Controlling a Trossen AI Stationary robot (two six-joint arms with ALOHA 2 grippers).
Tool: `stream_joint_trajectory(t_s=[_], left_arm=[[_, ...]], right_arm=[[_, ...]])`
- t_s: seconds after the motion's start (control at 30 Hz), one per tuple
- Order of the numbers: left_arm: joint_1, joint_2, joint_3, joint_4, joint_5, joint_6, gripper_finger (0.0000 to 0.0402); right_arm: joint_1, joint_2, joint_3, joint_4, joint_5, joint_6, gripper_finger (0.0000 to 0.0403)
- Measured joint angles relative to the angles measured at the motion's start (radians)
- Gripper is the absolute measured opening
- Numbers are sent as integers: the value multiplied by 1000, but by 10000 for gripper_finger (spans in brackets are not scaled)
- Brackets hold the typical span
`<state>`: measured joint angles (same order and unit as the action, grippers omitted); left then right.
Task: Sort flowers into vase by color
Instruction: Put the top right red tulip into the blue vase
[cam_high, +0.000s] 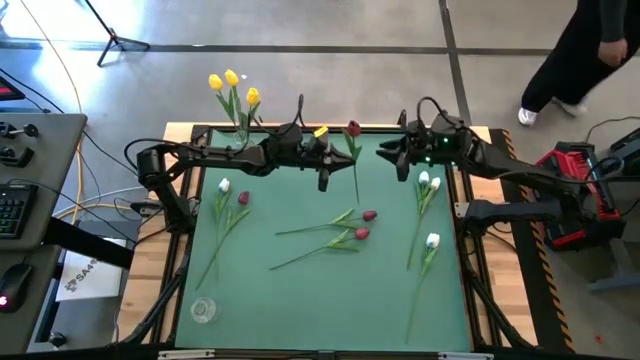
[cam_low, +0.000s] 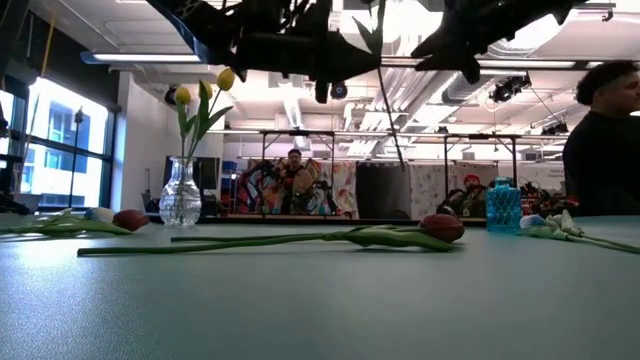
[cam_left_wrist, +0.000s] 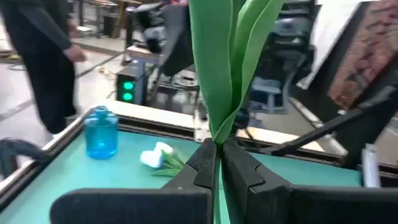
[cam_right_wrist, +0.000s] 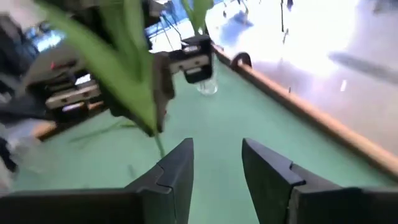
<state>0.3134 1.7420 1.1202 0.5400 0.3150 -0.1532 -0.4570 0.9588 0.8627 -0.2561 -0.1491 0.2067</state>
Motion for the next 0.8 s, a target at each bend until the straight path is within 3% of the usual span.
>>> stream_joint_trajectory(t_s=[0.1, 0.2, 0.4, 0.6, 0.8], left_arm=[[0, 0, 0, 1, -14, 1, 0], [0, 0, 0, -5, -29, 1, 0], [-3, 0, 0, -22, -140, -28, 0], [-8, 0, 0, -21, -204, -27, 0], [-16, 0, 0, -20, -206, -17, 0]], right_arm=[[9, -14, 0, 11, 46, -54, 126], [5, -29, 0, 38, 83, 5, 126], [20, -30, 0, 64, -10, 55, 126], [74, -5, 0, 70, -8, -51, 126], [100, 75, 0, 167, 30, -58, 143]])
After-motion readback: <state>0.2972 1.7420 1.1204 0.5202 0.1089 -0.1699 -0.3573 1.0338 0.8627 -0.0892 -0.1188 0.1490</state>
